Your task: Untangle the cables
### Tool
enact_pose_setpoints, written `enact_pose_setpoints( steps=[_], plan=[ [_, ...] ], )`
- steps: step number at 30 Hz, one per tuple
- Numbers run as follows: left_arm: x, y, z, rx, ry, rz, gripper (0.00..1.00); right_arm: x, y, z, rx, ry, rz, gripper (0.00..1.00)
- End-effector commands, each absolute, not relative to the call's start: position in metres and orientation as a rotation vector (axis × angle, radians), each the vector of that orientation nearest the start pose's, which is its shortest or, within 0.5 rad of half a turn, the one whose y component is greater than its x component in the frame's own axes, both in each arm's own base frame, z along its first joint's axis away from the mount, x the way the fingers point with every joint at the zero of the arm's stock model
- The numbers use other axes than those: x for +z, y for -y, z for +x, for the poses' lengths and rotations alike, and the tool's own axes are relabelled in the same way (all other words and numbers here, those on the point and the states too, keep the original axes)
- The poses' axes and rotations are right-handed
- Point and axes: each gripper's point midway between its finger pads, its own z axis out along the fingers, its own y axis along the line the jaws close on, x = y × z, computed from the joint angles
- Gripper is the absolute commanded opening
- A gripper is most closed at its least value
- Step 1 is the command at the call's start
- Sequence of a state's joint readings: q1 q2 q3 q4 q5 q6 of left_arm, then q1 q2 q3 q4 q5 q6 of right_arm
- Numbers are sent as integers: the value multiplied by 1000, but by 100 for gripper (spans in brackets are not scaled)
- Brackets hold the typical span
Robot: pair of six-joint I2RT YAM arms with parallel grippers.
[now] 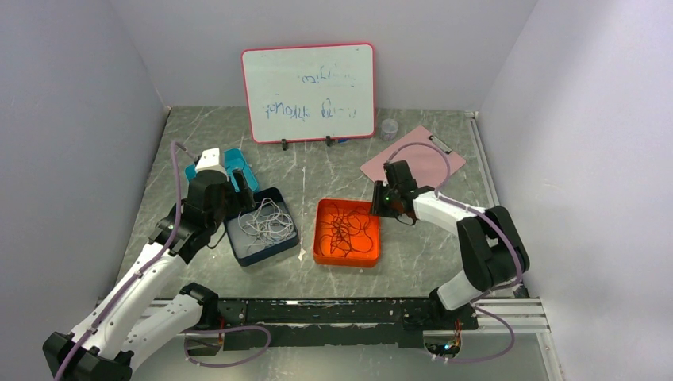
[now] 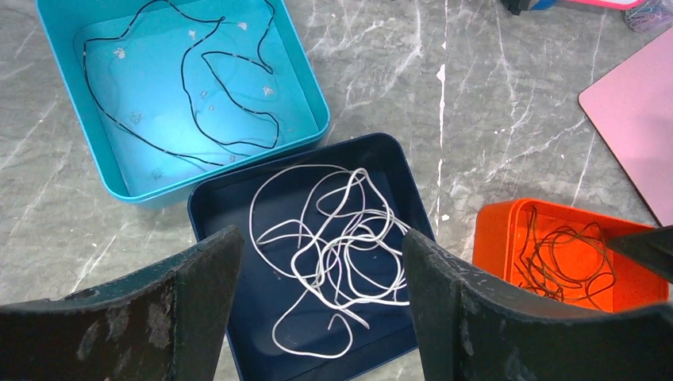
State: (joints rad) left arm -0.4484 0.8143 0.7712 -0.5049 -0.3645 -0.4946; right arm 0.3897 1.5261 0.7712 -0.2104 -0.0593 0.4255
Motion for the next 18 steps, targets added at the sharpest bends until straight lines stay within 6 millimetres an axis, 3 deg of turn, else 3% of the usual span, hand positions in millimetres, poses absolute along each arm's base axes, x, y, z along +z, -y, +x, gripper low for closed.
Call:
enact_pose_setpoints(
  steps=[1, 6, 10, 13, 18],
  plan=[
    [211, 76, 273, -181, -2013, -278, 78, 36, -158, 337, 451, -2507, 64, 36],
    [213, 76, 273, -184, -2011, -275, 78, 46, -151, 374, 591, -2425, 191, 36],
    [213, 76, 273, -183, -2011, -271, 78, 68, -165, 393, 675, -2359, 114, 49],
    [213, 77, 273, -188, -2014, -266, 79, 89, -168, 396, 687, -2309, 33, 57],
    [221, 73, 271, -175, -1981, -255, 81, 132, -145, 385, 547, -2207, -23, 64]
  ],
)
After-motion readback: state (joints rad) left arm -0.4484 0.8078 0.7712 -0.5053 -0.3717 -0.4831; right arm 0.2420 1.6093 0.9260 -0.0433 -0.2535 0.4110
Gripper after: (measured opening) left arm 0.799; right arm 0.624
